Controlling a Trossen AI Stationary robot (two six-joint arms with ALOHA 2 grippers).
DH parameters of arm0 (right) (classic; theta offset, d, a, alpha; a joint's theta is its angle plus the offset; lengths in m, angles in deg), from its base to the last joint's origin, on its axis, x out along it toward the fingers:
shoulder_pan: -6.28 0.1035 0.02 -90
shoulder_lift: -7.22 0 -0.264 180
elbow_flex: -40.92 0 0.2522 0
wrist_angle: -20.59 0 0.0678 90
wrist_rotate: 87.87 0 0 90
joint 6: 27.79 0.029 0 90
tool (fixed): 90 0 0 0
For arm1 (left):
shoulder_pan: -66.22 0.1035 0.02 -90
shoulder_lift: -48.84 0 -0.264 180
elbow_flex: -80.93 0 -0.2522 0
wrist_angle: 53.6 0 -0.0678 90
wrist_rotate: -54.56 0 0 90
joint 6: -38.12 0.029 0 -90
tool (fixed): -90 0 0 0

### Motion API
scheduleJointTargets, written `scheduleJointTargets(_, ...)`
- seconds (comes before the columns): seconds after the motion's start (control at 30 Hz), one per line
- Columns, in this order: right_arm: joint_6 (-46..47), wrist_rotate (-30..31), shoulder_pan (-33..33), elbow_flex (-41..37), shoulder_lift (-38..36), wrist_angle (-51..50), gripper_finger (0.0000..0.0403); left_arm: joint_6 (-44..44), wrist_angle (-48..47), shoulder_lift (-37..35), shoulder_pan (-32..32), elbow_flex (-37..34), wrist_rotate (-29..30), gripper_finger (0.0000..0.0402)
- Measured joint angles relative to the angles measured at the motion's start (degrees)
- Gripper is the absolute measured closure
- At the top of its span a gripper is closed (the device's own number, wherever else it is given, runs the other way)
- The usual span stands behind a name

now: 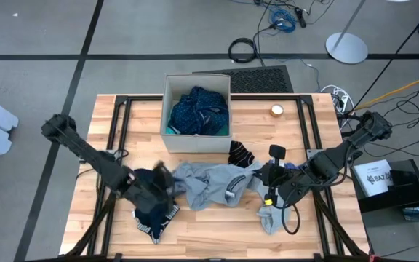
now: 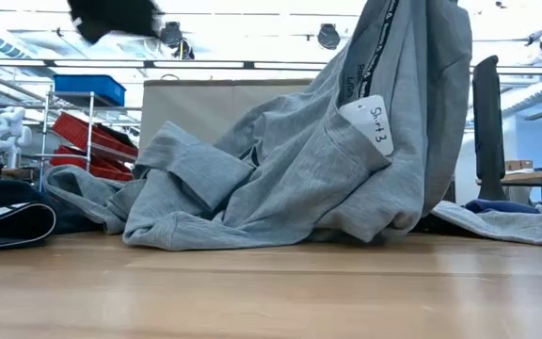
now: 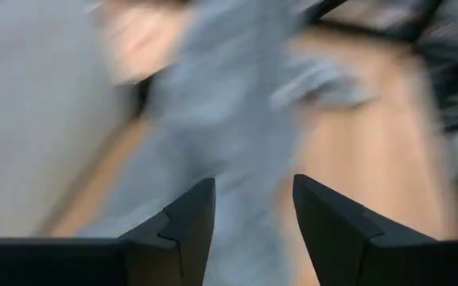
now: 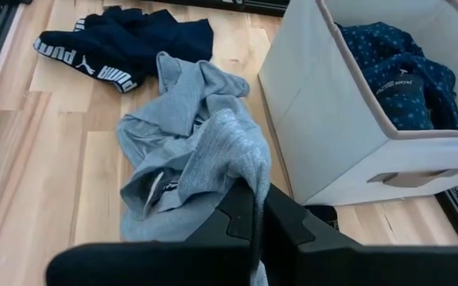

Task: Sort clothes
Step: Put the gray shirt into the white laundry organizer

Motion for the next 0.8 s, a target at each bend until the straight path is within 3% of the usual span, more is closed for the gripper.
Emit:
scheduleJointTargets(0.13,0.00,-0.18,-0.43,0.00,0.00,-0.14,0.0403,8.30,19.43,9.66,-0.87,-0.40,-0.23,0.0222)
scheduleJointTargets(0.33,0.23,-0.18,-0.45,0.00,0.00,-0.15,0.0403,8.41,31.75,25.00,0.42,0.04,-7.10,0.0221)
scheduleJointTargets(0.53,1.25,-0.18,-0.45,0.00,0.00,-1.20,0.0403,5.52,33.66,34.11,1.85,3.38,-8.48,0.0221)
scheduleJointTargets(0.8,1.29,-0.18,-0.45,0.00,0.00,-1.45,0.0403,3.96,25.39,37.68,3.46,5.52,-4.83,0.0221)
